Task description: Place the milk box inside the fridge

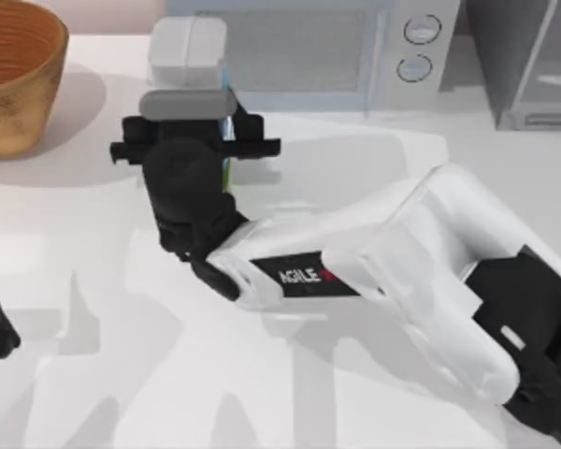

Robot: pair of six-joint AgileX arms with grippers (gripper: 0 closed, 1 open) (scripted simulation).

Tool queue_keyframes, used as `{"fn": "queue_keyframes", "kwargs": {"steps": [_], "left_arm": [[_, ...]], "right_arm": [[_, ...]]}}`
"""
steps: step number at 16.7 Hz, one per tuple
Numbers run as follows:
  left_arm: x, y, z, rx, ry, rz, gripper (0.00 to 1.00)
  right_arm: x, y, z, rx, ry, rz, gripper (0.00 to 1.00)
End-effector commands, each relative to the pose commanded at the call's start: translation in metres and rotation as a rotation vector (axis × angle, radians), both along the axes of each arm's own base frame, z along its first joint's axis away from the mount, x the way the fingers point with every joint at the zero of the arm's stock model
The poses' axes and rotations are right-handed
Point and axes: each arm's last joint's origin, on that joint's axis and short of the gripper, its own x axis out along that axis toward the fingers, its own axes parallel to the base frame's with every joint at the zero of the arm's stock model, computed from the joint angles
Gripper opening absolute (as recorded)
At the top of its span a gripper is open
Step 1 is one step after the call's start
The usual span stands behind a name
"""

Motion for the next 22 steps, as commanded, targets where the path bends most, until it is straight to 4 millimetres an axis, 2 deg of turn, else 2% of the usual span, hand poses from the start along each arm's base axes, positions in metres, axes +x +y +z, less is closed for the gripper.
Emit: {"fn": "queue_keyframes", "kwargs": {"steps": [4,6,8,10,15,17,19,22], "left_arm": [[0.0,0.0,0.0,0.0,0.0,0.0,1.0],[0.0,0.0,0.0,0.0,0.0,0.0,1.0],[0.0,0.0,0.0,0.0,0.0,0.0,1.0],[0.0,0.0,0.0,0.0,0.0,0.0,1.0],[0.0,0.0,0.0,0.0,0.0,0.0,1.0],[0.0,0.0,0.0,0.0,0.0,0.0,1.0],[0.0,0.0,0.0,0.0,0.0,0.0,1.0],[0.0,0.0,0.0,0.0,0.0,0.0,1.0]], "right_arm": [[-0.004,0.006,0.063,0.03,-0.008,0.015,0.0],[0.001,0.001,0.094,0.031,-0.012,0.001,0.0],[0.01,-0.01,0.115,0.014,-0.009,-0.024,0.0],[0.014,-0.017,0.124,-0.009,-0.001,-0.039,0.0],[0.013,-0.016,0.122,-0.011,0.002,-0.036,0.0],[0.015,-0.023,0.13,-0.013,0.003,-0.036,0.0],[0.016,-0.039,0.146,-0.014,0.003,-0.038,0.0],[0.015,-0.083,0.185,-0.017,0.003,-0.039,0.0]]}}
